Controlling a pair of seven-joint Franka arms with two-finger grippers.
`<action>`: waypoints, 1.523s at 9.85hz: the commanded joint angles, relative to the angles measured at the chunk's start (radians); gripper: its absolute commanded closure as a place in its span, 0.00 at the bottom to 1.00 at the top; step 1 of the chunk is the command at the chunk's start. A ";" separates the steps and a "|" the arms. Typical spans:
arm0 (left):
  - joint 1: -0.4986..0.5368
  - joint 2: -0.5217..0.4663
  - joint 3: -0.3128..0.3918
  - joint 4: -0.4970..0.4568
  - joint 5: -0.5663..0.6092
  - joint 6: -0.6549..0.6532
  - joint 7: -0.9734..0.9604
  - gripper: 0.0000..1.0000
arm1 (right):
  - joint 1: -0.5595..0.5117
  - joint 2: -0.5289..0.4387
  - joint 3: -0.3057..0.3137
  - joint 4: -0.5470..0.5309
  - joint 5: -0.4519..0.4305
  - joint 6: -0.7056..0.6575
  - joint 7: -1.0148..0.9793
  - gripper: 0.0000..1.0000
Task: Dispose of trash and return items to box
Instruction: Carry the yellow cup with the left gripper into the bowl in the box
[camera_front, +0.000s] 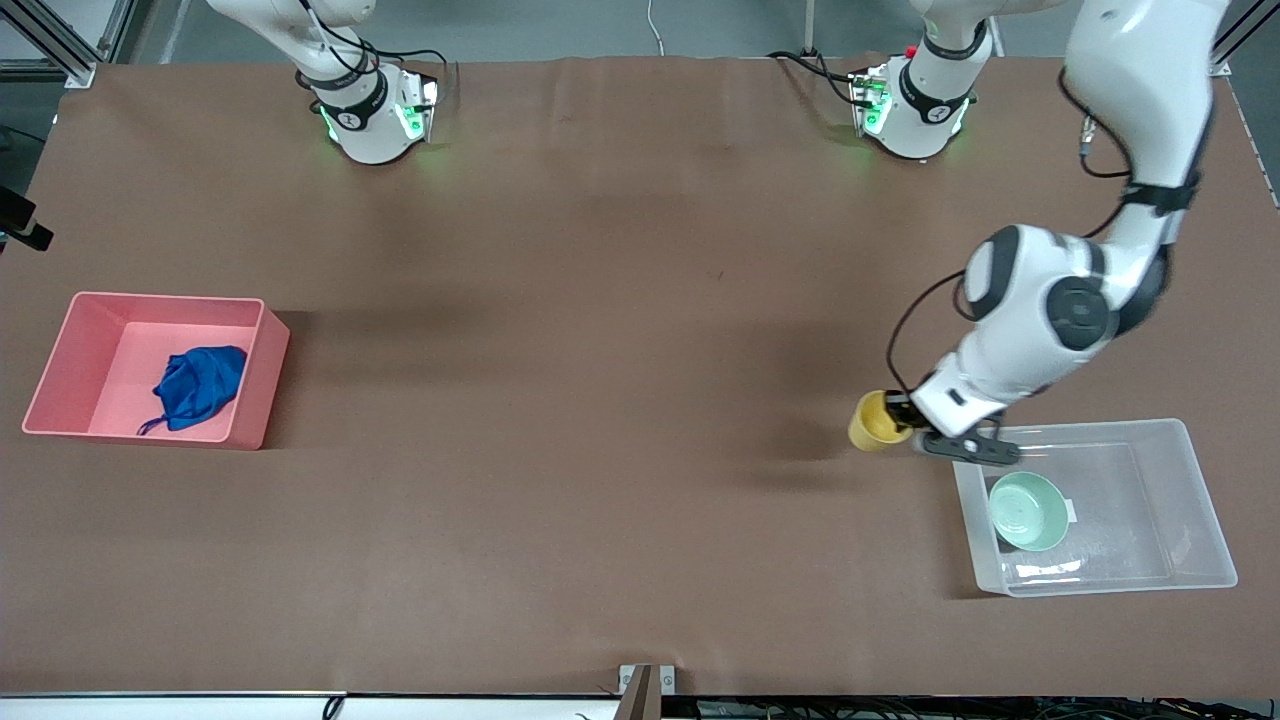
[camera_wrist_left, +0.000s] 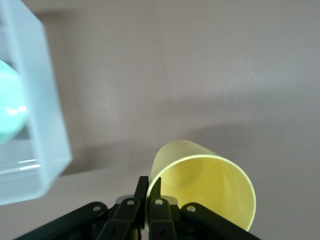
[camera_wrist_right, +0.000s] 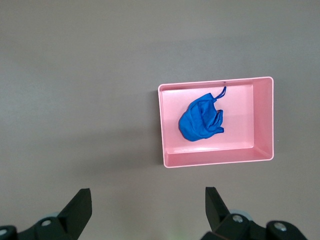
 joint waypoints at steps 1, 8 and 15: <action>0.046 0.090 0.004 0.212 0.027 -0.156 0.073 1.00 | -0.016 -0.003 0.016 0.000 -0.013 -0.006 -0.012 0.00; 0.163 0.369 0.122 0.506 0.062 -0.175 0.458 0.99 | -0.016 -0.003 0.016 0.000 -0.013 -0.012 -0.014 0.00; 0.162 0.470 0.122 0.492 0.061 -0.044 0.440 0.87 | -0.018 -0.003 0.016 0.000 -0.012 -0.014 -0.015 0.00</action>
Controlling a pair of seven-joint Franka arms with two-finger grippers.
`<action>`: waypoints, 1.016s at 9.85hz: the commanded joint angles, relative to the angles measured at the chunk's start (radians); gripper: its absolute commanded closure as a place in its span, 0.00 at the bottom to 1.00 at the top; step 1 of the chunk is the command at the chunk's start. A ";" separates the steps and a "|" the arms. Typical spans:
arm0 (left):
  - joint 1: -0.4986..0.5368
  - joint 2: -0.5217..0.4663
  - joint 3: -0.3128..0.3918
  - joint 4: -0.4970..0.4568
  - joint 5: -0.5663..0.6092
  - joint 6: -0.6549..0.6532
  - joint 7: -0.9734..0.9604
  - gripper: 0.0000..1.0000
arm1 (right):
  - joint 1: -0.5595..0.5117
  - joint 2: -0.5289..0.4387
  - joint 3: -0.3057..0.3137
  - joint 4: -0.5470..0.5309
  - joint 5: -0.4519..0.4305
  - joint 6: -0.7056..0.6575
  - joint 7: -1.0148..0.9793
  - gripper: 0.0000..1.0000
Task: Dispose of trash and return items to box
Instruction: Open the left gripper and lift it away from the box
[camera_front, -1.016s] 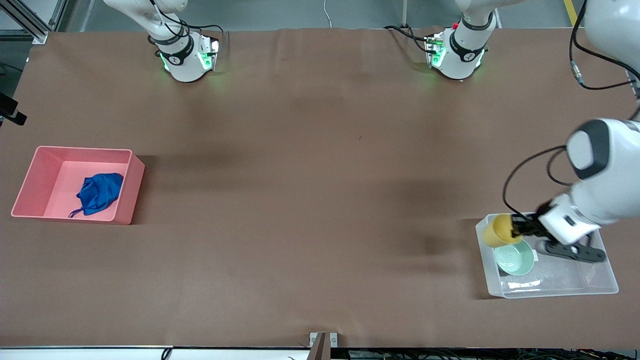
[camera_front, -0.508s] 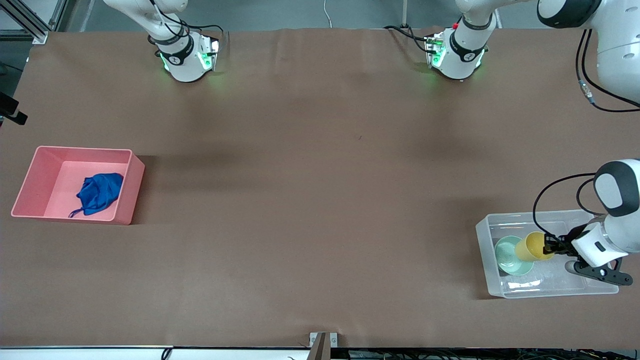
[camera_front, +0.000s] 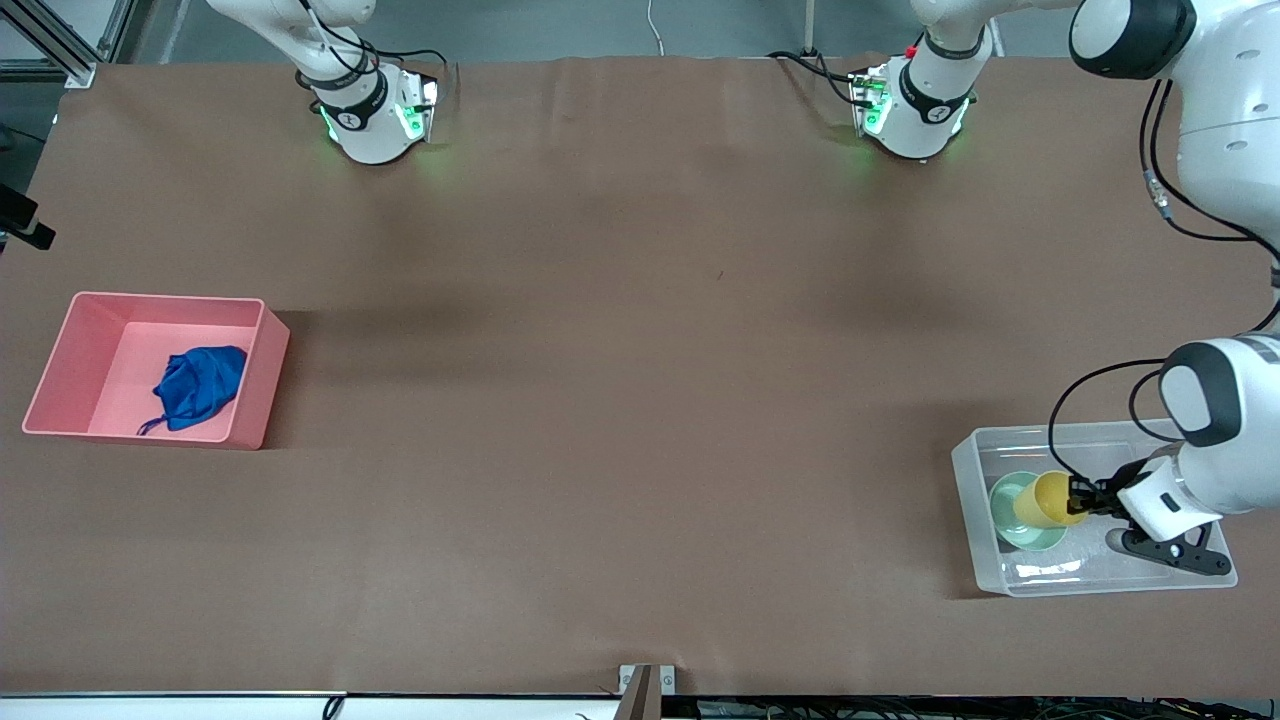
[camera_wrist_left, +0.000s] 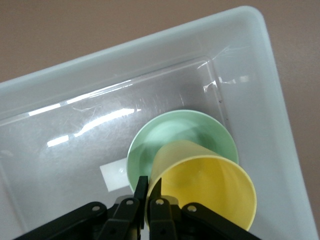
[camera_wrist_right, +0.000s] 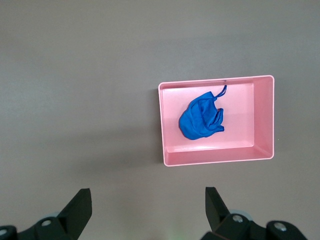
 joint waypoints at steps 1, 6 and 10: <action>-0.003 0.040 0.000 0.010 0.021 0.036 -0.012 0.65 | -0.017 -0.003 0.015 0.000 -0.013 -0.007 -0.013 0.00; -0.001 -0.178 -0.014 -0.118 0.026 0.022 -0.084 0.08 | -0.017 -0.003 0.015 0.000 -0.013 -0.007 -0.013 0.00; -0.025 -0.459 -0.063 -0.373 0.026 0.021 -0.214 0.04 | -0.017 -0.005 0.015 0.000 -0.013 -0.006 -0.015 0.00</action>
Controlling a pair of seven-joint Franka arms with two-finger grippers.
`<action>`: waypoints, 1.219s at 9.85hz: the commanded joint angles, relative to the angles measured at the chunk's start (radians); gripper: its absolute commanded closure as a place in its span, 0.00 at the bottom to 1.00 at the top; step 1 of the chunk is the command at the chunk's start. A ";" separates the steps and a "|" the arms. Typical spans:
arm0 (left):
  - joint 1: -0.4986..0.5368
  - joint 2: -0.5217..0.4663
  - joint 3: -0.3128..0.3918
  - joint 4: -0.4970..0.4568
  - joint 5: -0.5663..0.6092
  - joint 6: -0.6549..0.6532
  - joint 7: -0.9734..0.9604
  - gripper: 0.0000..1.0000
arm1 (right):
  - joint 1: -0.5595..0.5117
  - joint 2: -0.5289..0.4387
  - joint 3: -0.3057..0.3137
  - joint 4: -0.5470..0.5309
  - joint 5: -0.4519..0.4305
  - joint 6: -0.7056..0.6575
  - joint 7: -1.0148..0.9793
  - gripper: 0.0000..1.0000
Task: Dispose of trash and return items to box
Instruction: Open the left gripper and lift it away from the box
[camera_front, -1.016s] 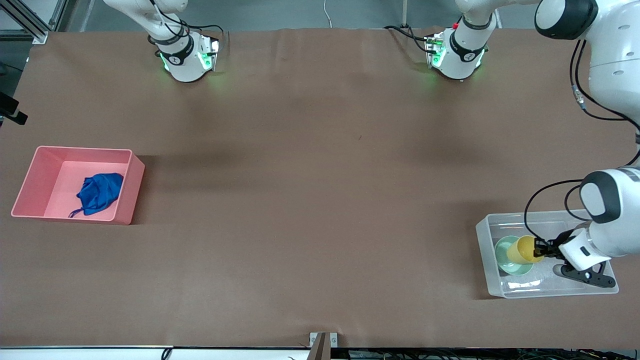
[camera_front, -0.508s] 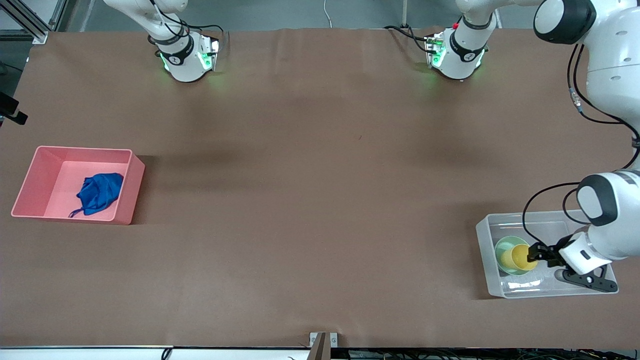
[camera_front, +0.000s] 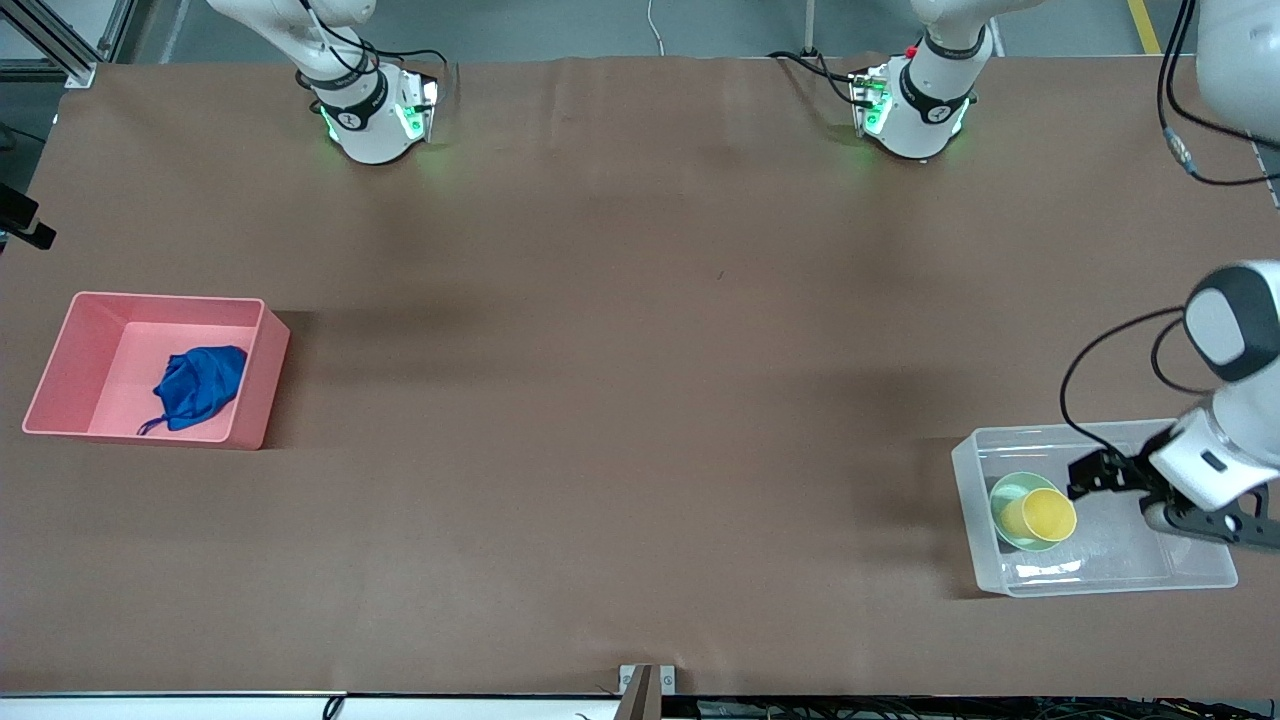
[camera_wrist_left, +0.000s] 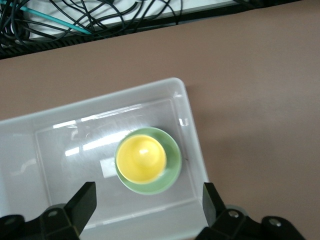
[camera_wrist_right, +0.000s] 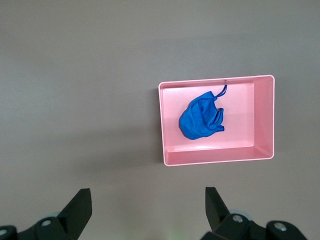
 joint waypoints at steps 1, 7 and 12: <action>0.006 -0.156 -0.037 -0.191 0.024 0.005 -0.077 0.03 | -0.016 -0.003 0.015 0.001 -0.013 -0.004 -0.018 0.00; 0.009 -0.293 -0.154 -0.127 0.006 -0.291 -0.200 0.00 | -0.016 -0.003 0.015 0.001 -0.013 -0.005 -0.017 0.00; 0.021 -0.387 -0.177 -0.028 -0.016 -0.485 -0.186 0.00 | -0.014 -0.005 0.015 0.001 -0.013 -0.005 -0.017 0.00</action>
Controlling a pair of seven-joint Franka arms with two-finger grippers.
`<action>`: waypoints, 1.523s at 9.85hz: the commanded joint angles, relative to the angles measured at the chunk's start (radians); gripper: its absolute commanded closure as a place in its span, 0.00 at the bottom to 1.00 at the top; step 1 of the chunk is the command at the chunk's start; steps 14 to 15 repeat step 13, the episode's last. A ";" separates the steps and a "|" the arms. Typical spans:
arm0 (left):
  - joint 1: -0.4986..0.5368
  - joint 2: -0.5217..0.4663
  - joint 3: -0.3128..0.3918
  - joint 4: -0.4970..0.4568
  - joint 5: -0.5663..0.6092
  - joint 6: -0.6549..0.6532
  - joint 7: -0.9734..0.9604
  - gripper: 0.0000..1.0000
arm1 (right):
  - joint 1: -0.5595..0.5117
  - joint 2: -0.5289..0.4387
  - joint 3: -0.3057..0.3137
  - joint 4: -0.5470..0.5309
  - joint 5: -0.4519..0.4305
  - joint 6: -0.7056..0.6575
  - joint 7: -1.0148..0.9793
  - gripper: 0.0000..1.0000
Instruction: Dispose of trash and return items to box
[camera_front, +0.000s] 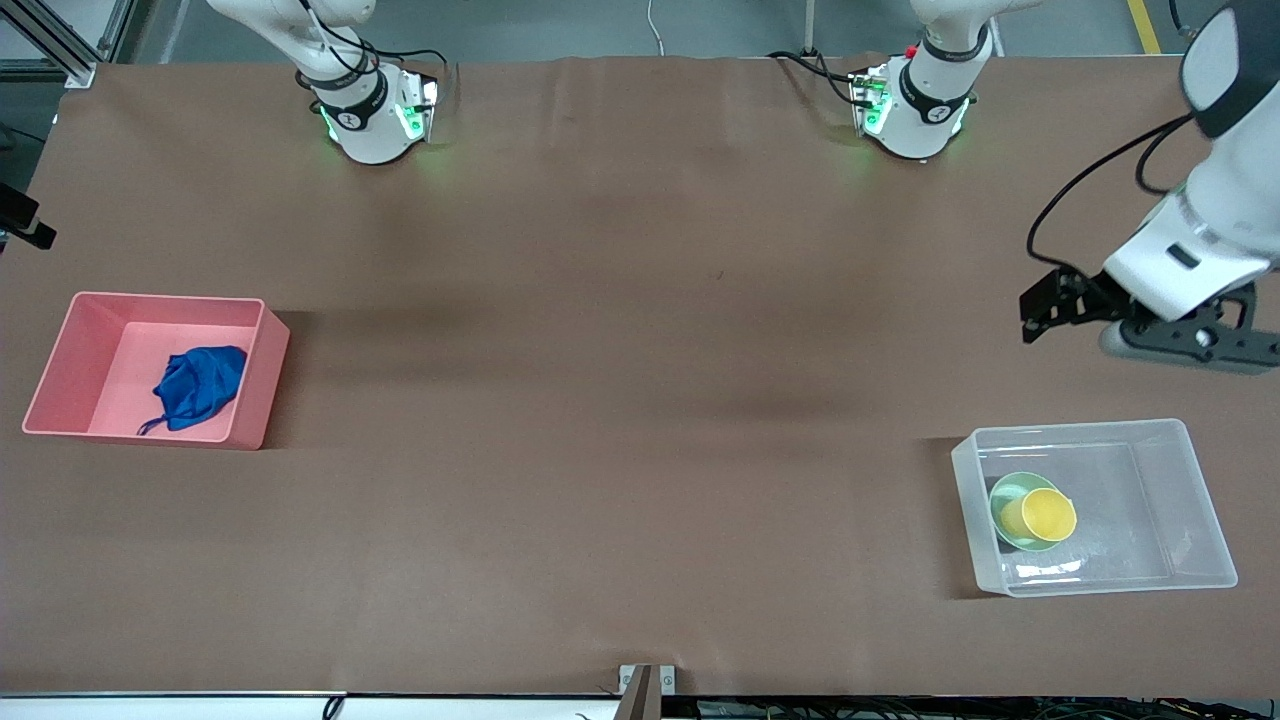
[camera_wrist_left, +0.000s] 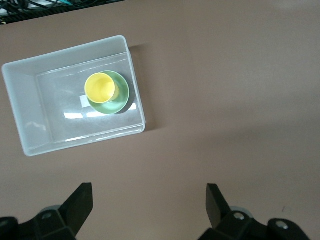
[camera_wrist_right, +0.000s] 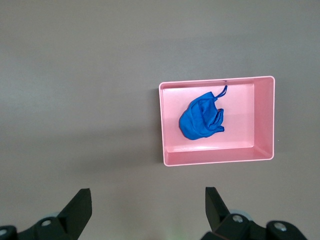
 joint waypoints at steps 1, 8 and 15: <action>-0.009 -0.025 0.021 -0.017 -0.040 -0.036 0.006 0.00 | -0.016 -0.005 0.013 0.001 -0.013 -0.005 -0.010 0.00; -0.267 -0.112 0.319 -0.008 -0.083 -0.177 -0.011 0.00 | -0.016 -0.005 0.013 0.001 -0.013 -0.005 -0.008 0.00; -0.288 -0.100 0.354 -0.007 -0.083 -0.176 -0.014 0.00 | -0.014 -0.005 0.013 -0.001 -0.013 -0.005 -0.002 0.00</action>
